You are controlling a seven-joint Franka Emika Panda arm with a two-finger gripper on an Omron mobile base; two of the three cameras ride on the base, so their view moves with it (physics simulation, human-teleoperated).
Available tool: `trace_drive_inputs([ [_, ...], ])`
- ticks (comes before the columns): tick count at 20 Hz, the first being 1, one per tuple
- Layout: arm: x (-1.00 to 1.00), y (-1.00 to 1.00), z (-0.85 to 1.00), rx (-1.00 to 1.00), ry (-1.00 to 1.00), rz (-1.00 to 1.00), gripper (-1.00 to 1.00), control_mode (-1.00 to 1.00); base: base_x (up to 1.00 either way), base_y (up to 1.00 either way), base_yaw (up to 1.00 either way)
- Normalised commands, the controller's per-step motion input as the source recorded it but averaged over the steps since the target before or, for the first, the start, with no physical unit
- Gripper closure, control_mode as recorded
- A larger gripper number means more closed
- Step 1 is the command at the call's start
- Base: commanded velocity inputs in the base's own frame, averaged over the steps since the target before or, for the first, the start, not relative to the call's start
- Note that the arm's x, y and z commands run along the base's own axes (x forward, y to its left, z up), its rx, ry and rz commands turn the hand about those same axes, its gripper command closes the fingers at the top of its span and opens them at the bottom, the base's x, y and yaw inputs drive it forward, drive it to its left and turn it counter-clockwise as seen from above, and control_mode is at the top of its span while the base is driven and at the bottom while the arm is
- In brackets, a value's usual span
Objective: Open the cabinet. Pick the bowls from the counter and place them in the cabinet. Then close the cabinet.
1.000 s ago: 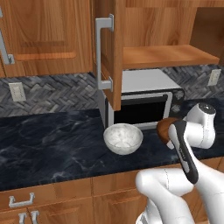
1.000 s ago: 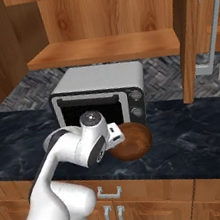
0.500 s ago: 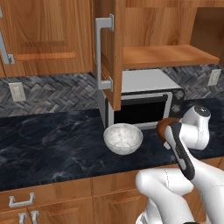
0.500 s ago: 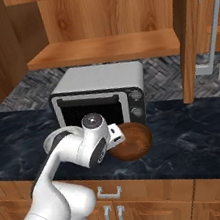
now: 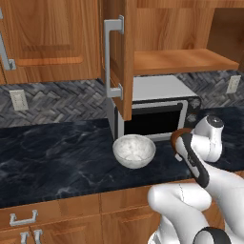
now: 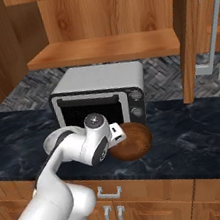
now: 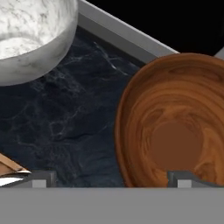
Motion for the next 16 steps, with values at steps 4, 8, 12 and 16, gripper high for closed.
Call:
trace_drive_inputs([
  [4, 0.21, -0.03, -0.12, 0.00, 0.00, 0.00, -1.00, -1.00, 0.00, 0.00, 0.00],
  [8, 0.20, -0.03, -0.12, 0.00, 0.00, 0.00, -1.00, -1.00, 0.00, 0.00, 0.00],
  [12, 0.20, -0.01, -0.15, 0.00, 0.00, 0.00, -1.00, -1.00, 0.00, 0.00, 0.00],
  [16, 0.16, 0.00, -0.18, 0.00, 0.00, 0.00, -1.00, -1.00, 0.00, 0.00, 0.00],
])
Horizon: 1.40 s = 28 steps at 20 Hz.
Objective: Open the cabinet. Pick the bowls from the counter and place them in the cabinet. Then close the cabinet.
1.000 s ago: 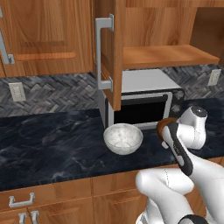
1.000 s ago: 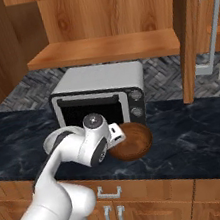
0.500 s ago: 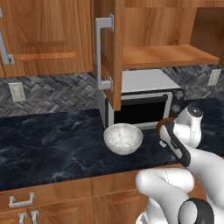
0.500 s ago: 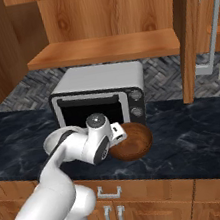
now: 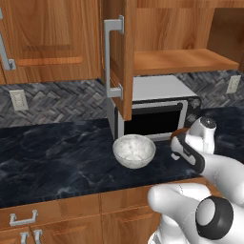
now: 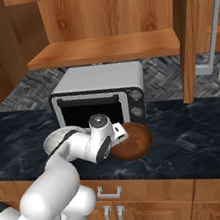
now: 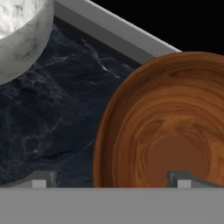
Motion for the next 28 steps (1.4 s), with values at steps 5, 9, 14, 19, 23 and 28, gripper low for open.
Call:
trace_drive_inputs([
  [5, 0.10, 0.00, -0.23, 0.00, 0.00, 0.00, 1.00, -1.00, 0.00, 0.00, 0.00],
  [9, 0.06, 0.00, -0.08, 0.00, 0.00, 0.00, 1.00, -1.00, 0.00, 0.00, 0.00],
  [14, 0.00, 0.00, 0.00, 0.00, 0.00, 0.00, 1.00, -1.00, 0.00, 0.00, 0.00],
  [19, -0.09, 0.00, 0.14, 0.00, -0.01, 0.00, 1.00, -1.00, 0.00, 0.00, 0.00],
  [23, -0.31, -0.01, 0.75, 0.00, -0.08, 0.02, 1.00, -1.00, 0.00, 0.00, 0.00],
  [28, -0.28, 0.00, 0.93, -0.03, -0.11, 0.05, 1.00, -1.00, 0.00, 0.00, 0.00],
])
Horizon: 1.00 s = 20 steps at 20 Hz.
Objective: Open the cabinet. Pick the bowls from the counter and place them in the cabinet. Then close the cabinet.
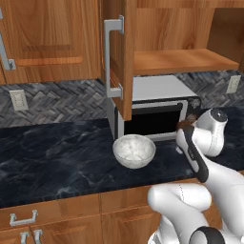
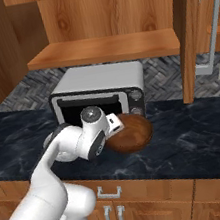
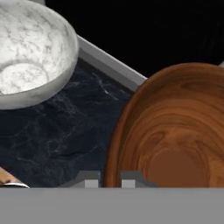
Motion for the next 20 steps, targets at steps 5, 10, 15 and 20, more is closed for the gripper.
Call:
trace_drive_inputs([
  [5, -0.07, 0.00, 0.73, -0.04, -0.12, 0.12, 1.00, -1.00, 0.00, 0.00, 0.00],
  [10, -0.06, 0.00, 0.70, -0.06, -0.05, 0.10, 1.00, -1.00, 0.00, 0.00, 0.00],
  [15, -0.01, 0.00, 0.74, -0.06, 0.00, 0.05, 1.00, -1.00, 0.00, 0.00, 0.00],
  [20, -0.05, 0.00, 0.62, -0.08, 0.02, 0.07, 1.00, -1.00, 0.00, 0.00, 0.00],
])
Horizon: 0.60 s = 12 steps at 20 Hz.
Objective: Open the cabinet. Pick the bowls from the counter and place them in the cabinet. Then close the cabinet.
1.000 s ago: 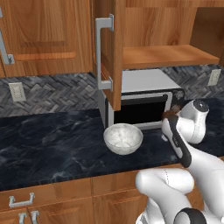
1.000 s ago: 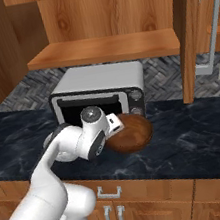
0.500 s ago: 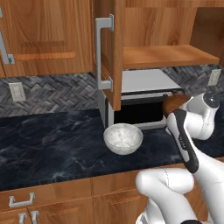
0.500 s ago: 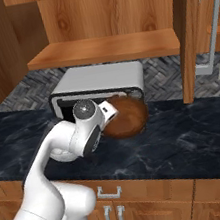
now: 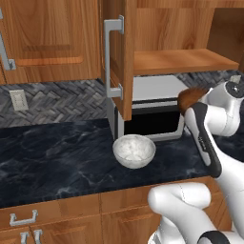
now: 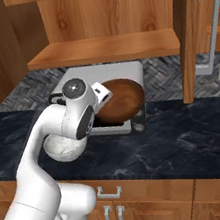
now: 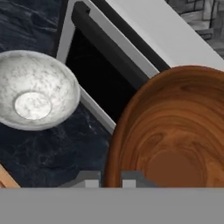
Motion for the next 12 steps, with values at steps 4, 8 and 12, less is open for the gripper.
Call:
trace_drive_inputs([
  [4, -0.29, 0.00, 0.29, -0.11, 0.07, 0.11, 1.00, -1.00, 0.00, 0.00, 0.00],
  [8, -0.24, 0.00, 0.38, -0.07, 0.00, 0.12, 1.00, -1.00, 0.00, 0.00, 0.00],
  [12, -0.17, 0.00, 0.44, -0.04, 0.00, 0.12, 1.00, -1.00, 0.00, 0.00, 0.00],
])
